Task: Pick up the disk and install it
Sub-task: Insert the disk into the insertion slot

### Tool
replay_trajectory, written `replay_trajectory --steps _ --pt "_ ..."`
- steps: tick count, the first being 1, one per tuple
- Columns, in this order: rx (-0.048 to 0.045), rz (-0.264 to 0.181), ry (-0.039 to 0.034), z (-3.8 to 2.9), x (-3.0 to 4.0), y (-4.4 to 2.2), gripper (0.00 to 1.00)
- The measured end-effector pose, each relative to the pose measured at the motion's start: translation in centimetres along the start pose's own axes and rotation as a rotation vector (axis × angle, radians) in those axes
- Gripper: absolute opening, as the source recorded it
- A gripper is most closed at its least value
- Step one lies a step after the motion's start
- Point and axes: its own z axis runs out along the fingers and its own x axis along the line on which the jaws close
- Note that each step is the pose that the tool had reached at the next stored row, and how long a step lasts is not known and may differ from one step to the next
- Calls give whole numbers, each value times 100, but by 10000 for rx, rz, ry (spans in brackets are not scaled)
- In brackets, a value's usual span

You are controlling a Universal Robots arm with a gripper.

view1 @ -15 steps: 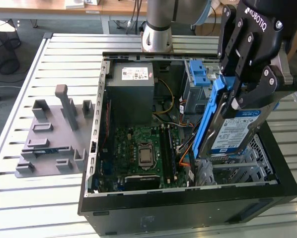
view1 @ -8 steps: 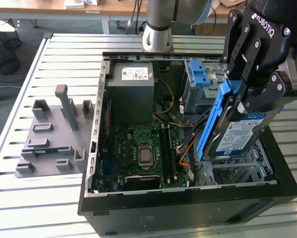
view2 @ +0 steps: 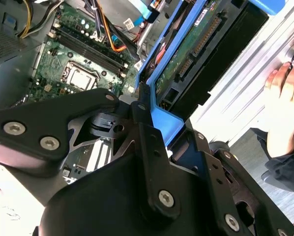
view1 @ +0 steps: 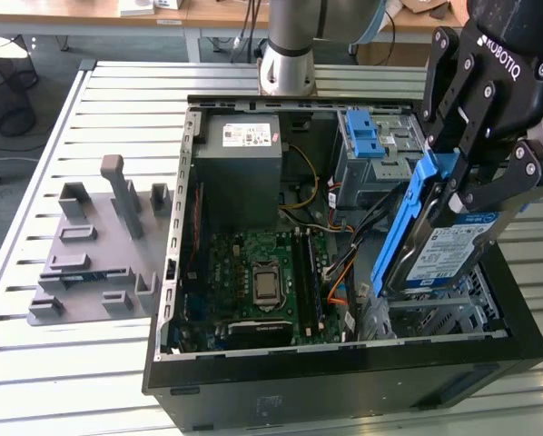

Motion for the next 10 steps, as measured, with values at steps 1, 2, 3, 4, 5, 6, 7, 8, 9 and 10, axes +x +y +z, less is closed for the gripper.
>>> replay_trajectory --steps 1,2,3,4,5,6,7,8,9,10 --pt "0 0 1 6 0 -13 36" --pt "0 1 1 11 0 -24 36" --pt "0 1 0 17 0 -38 36" --pt "0 0 0 21 0 -52 36" --pt "0 0 1 25 0 -66 36" --pt "0 0 2 28 0 -78 36" --pt "0 0 1 32 0 -89 36" --pt "0 0 0 36 0 -97 36" --pt "0 0 0 41 -1 -102 36" --pt "-1 1 1 46 -1 -103 36"
